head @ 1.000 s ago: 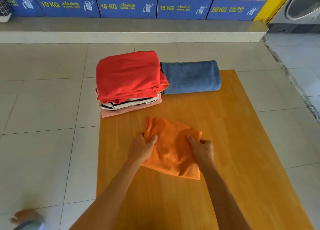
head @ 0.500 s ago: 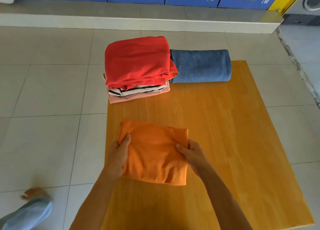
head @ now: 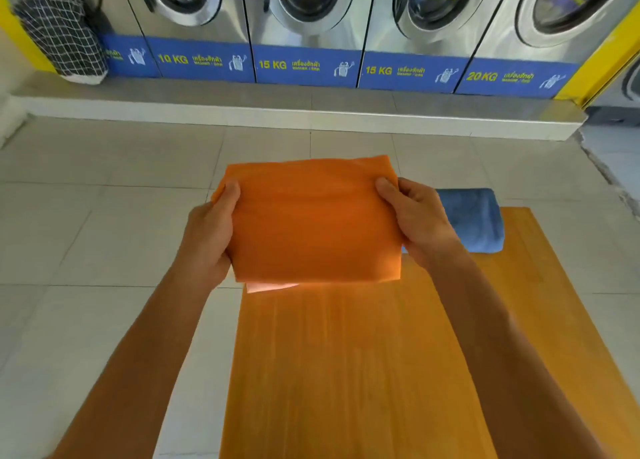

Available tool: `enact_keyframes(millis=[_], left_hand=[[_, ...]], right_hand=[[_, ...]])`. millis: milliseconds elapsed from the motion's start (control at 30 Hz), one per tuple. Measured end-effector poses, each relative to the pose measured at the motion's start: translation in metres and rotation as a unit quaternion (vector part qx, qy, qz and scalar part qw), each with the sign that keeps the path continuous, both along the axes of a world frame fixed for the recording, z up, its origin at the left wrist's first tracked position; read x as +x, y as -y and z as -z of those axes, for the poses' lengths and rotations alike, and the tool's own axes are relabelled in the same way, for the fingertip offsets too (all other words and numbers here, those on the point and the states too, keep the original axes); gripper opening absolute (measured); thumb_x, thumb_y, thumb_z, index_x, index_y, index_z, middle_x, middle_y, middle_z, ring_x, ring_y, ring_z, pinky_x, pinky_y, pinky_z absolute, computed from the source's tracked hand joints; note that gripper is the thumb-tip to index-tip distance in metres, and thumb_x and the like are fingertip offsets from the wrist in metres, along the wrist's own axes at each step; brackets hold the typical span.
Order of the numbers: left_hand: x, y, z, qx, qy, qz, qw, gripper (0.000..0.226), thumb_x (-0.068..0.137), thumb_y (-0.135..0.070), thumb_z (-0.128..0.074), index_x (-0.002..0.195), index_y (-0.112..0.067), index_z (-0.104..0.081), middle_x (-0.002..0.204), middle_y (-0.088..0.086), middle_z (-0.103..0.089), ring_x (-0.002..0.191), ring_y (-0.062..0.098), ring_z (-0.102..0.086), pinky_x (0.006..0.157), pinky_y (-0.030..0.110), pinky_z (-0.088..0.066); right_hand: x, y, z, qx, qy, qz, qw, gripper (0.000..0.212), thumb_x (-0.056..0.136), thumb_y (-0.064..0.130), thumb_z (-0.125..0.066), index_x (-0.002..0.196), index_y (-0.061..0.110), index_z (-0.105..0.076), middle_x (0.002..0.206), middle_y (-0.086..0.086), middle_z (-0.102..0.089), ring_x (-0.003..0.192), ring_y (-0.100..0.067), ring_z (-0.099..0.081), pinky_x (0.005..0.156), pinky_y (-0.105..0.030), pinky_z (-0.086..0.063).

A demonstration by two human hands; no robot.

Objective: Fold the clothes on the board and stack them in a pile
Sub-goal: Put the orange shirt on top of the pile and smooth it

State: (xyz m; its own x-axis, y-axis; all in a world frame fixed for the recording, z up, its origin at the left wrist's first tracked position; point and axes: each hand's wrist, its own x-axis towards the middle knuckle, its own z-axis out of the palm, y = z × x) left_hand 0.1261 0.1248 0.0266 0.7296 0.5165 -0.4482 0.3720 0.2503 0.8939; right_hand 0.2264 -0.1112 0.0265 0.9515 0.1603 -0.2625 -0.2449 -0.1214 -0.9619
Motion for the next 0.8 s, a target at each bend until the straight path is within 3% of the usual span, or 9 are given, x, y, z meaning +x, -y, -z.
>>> enact_keyframes(millis=[200,333,400,467,600,700,800], left_hand=[[0.089,-0.027,0.004,-0.031,0.003,-0.028,0.999,0.051,0.093,-0.063,-0.041,0.124,-0.023,-0.047,0.112,0.005,-0.063,0.101,0.027,-0.063,0.091,0.052,-0.051],[0.105,-0.029,0.059,-0.111,-0.095,-0.027,0.989,0.053,0.090,-0.058,-0.054,0.125,-0.019,-0.048,0.115,0.013,-0.062,0.103,0.035,-0.061,0.094,0.055,-0.049],[0.104,-0.028,0.080,-0.147,-0.118,-0.029,0.982,0.055,0.089,-0.054,-0.058,0.129,-0.018,-0.048,0.122,0.015,-0.060,0.104,0.036,-0.060,0.094,0.055,-0.049],[0.108,-0.030,0.086,-0.149,-0.122,-0.031,0.981,0.054,0.089,-0.053,-0.058,0.129,-0.018,-0.048,0.120,0.015,-0.060,0.103,0.035,-0.060,0.093,0.053,-0.050],[0.119,-0.041,0.085,-0.131,-0.113,-0.037,0.984,0.049,0.091,-0.054,-0.055,0.121,-0.016,-0.048,0.106,0.013,-0.060,0.091,0.032,-0.061,0.081,0.051,-0.051],[0.113,-0.042,0.086,-0.107,-0.144,-0.004,0.984,0.066,0.085,-0.065,-0.052,0.130,-0.016,-0.046,0.123,0.013,-0.059,0.105,0.036,-0.061,0.093,0.056,-0.050],[0.095,-0.041,0.084,-0.097,-0.127,0.001,0.987,0.080,0.073,-0.074,-0.056,0.129,-0.017,-0.048,0.120,0.011,-0.063,0.106,0.035,-0.063,0.091,0.055,-0.053]], right_hand=[[0.100,-0.042,0.018,-0.037,-0.011,0.034,0.999,0.022,0.094,0.033,-0.069,0.082,0.015,-0.069,0.088,-0.010,-0.068,0.081,-0.023,-0.061,0.078,-0.040,-0.052],[0.117,-0.048,0.077,-0.157,-0.043,0.021,0.986,0.028,0.095,0.031,-0.064,0.077,0.010,-0.061,0.067,-0.007,-0.052,0.065,-0.022,-0.049,0.060,-0.031,-0.041],[0.113,-0.047,0.099,-0.209,-0.055,0.013,0.976,0.030,0.096,0.035,-0.060,0.083,0.008,-0.062,0.069,-0.006,-0.055,0.068,-0.023,-0.052,0.055,-0.029,-0.039],[0.117,-0.048,0.103,-0.211,-0.042,0.014,0.976,0.033,0.096,0.037,-0.060,0.095,0.005,-0.067,0.084,-0.012,-0.066,0.079,-0.027,-0.060,0.065,-0.037,-0.050],[0.128,-0.049,0.083,-0.167,-0.013,0.032,0.985,0.029,0.098,0.035,-0.062,0.115,0.011,-0.065,0.103,-0.009,-0.065,0.094,-0.027,-0.061,0.078,-0.040,-0.052],[0.120,-0.045,0.090,-0.201,-0.017,0.019,0.979,0.028,0.097,0.039,-0.062,0.109,0.014,-0.066,0.104,-0.009,-0.067,0.097,-0.027,-0.062,0.077,-0.038,-0.050],[0.108,-0.038,0.092,-0.210,-0.023,0.019,0.977,0.032,0.097,0.049,-0.057,0.096,0.017,-0.063,0.090,-0.003,-0.065,0.088,-0.023,-0.061,0.069,-0.033,-0.047]])
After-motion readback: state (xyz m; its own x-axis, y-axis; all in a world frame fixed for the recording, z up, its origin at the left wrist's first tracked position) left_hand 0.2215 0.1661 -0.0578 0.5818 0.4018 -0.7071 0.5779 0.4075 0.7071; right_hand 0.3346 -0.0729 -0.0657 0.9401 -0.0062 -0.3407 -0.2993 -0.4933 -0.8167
